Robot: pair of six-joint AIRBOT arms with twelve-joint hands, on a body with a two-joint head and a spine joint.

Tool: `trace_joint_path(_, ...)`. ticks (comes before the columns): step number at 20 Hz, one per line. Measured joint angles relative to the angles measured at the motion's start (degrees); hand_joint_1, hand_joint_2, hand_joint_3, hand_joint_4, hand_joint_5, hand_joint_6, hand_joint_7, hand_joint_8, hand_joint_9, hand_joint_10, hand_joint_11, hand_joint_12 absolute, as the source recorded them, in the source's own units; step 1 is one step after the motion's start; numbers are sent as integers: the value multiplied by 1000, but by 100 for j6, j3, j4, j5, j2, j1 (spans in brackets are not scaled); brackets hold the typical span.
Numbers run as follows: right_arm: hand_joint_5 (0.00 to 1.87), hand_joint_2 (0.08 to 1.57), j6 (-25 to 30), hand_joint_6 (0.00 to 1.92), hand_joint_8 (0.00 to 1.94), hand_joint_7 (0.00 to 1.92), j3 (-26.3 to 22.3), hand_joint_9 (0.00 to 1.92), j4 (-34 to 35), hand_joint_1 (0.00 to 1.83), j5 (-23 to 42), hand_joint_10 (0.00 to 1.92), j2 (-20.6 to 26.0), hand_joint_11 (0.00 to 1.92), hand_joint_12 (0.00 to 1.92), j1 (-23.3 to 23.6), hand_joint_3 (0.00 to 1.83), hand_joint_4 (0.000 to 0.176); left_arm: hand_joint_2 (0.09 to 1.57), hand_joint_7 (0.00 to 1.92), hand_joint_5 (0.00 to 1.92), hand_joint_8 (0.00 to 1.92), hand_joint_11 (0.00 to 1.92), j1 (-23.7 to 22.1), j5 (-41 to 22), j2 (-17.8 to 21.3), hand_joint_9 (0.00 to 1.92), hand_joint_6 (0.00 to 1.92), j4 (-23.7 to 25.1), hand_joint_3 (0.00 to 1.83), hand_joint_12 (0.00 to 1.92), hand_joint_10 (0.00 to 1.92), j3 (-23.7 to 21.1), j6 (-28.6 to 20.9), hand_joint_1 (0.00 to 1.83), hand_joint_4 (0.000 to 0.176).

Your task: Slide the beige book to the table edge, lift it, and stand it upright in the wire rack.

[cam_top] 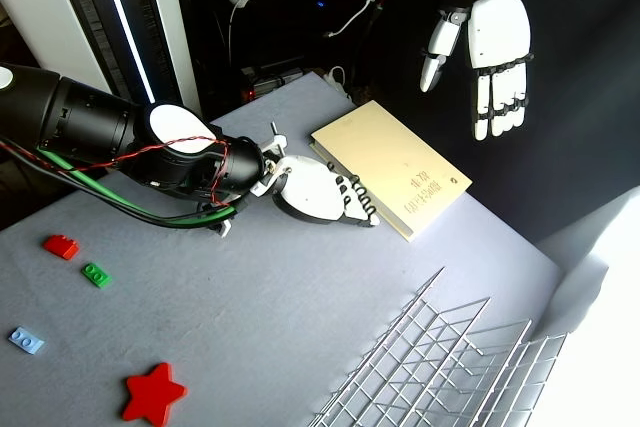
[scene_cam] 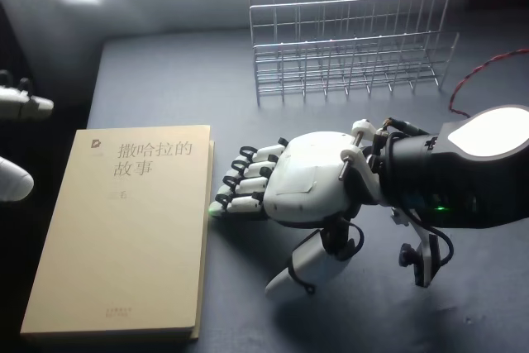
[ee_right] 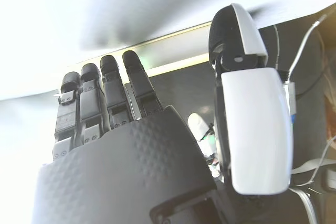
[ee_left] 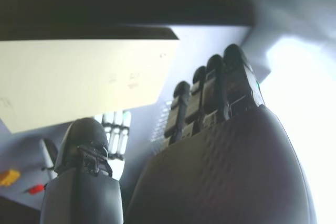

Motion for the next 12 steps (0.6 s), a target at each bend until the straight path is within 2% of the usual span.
trace_joint_path(2,0,1075,46,0,8,32,0,23,2,136,15,8,-33,5,3,0,0,0,1178,0,0,0,0,240,-136,0,0,0,-271,2,0,0,59,0,210,65)
trace_joint_path(4,14,1069,52,1,2,69,-2,63,4,134,17,7,-85,26,23,0,0,0,1172,0,0,0,0,455,-385,2,0,0,-446,0,0,0,129,-9,258,71)
trace_joint_path(5,2,1081,55,0,1,59,-2,54,7,86,22,2,-98,16,24,0,4,0,1162,0,1,0,4,538,-452,2,0,0,-472,0,1,0,140,-9,262,82)
trace_joint_path(6,17,1075,57,6,4,66,-2,65,7,147,17,6,-107,14,27,0,0,0,1163,0,0,0,0,680,-535,0,0,0,-577,0,0,0,155,-31,234,84)
trace_joint_path(7,48,1062,59,3,2,82,-2,88,7,165,13,3,-109,2,126,0,3,0,1166,0,0,0,0,761,-577,-28,0,0,-595,0,0,0,188,-140,235,79)
trace_joint_path(9,59,1061,120,5,1,80,0,102,9,189,-28,2,-131,0,180,0,1,0,1169,0,0,0,0,973,-758,-72,0,0,-595,0,0,0,275,-411,226,72)
trace_joint_path(12,13,1076,181,0,0,13,0,5,13,204,-98,0,-190,0,67,17,2,0,1171,0,0,0,0,1064,-962,-72,0,0,-592,0,0,0,435,-407,200,68)
